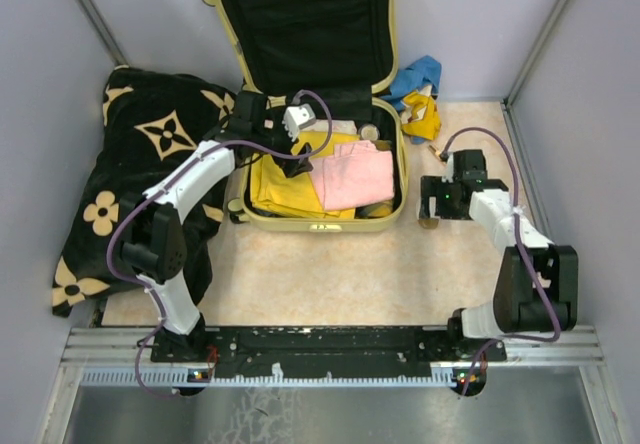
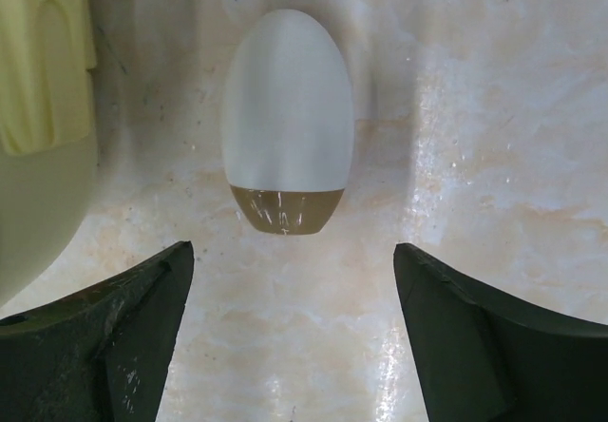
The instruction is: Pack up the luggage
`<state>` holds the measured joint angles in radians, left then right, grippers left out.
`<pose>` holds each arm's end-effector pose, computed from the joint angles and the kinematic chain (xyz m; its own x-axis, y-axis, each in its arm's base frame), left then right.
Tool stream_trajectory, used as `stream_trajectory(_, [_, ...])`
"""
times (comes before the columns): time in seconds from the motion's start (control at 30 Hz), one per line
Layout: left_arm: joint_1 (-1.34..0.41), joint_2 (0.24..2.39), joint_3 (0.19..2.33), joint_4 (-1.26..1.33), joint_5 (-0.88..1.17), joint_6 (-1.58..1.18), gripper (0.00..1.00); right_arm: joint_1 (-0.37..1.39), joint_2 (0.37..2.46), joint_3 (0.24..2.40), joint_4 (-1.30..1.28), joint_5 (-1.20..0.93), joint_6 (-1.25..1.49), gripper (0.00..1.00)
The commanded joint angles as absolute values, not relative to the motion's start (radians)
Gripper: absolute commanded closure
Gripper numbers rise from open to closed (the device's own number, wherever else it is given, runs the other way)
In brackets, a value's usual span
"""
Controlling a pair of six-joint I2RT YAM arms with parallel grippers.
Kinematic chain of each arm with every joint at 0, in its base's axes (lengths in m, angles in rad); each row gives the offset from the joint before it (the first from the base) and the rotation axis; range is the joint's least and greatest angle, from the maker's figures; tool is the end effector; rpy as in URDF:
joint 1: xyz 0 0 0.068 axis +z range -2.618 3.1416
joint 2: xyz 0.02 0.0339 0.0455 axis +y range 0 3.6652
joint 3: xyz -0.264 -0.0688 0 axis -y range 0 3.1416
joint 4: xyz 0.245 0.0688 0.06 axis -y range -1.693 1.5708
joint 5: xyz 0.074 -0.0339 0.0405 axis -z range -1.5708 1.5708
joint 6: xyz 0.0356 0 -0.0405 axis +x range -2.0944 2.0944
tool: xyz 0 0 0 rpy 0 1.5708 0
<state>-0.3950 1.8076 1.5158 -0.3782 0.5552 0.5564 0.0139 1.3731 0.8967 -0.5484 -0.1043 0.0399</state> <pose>0.3763 -0.1772 0.2924 -0.1126 0.5332 -0.8385 0.9042 0.4048 0.1360 0.2701 0.0075 0.2198 -0.8566 0.0278 -0.5153 -0.0337 0.9934 0.1096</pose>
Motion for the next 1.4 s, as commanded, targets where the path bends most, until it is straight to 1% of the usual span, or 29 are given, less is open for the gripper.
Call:
stream_trajectory(0.0, [-0.376, 1.772, 1.505, -0.367, 0.549, 0.559, 0.03, 0.054, 1.42, 0.907, -0.458, -0.01, 0.09, 0.15])
stream_trajectory(0.13, [-0.37, 1.779, 1.51, -0.372, 0.546, 0.554, 0.04, 0.095, 1.468, 0.904, -0.406, 0.046, 0.102, 0.16])
stream_trajectory(0.37, [-0.37, 1.799, 1.529, -0.395, 0.553, 0.553, 0.04, 0.118, 1.583, 0.948, -0.381, 0.104, 0.118, 0.22])
stream_trajectory(0.57, [-0.368, 1.817, 1.551, -0.404, 0.55, 0.552, 0.04, 0.122, 1.626, 0.953, -0.359, 0.104, 0.139, 0.31])
stream_trajectory(0.6, [-0.368, 1.82, 1.554, -0.405, 0.55, 0.552, 0.04, 0.123, 1.629, 0.959, -0.363, 0.106, 0.14, 0.31])
stream_trajectory(0.73, [-0.368, 1.829, 1.561, -0.408, 0.557, 0.557, 0.04, 0.122, 1.641, 0.99, -0.352, 0.119, 0.122, 0.26])
stream_trajectory(0.8, [-0.368, 1.836, 1.569, -0.409, 0.56, 0.56, 0.04, 0.122, 1.643, 1.013, -0.353, 0.112, 0.118, 0.27])
stream_trajectory(0.87, [-0.368, 1.845, 1.582, -0.414, 0.56, 0.56, 0.04, 0.122, 1.687, 1.032, -0.359, 0.111, 0.118, 0.28])
stream_trajectory(1.0, [-0.365, 1.848, 1.59, -0.424, 0.562, 0.56, 0.04, 0.12, 1.686, 1.047, -0.382, 0.095, 0.117, 0.32])
stream_trajectory(1.17, [-0.355, 1.843, 1.581, -0.422, 0.563, 0.562, 0.04, 0.098, 1.661, 1.032, -0.404, 0.079, 0.116, 0.46])
stream_trajectory(1.27, [-0.35, 1.84, 1.577, -0.421, 0.567, 0.558, 0.04, 0.07, 1.633, 1.038, -0.421, 0.077, 0.103, 0.5])
stream_trajectory(1.37, [-0.348, 1.834, 1.57, -0.414, 0.569, 0.559, 0.04, 0.051, 1.595, 1.082, -0.435, 0.073, 0.058, 0.51])
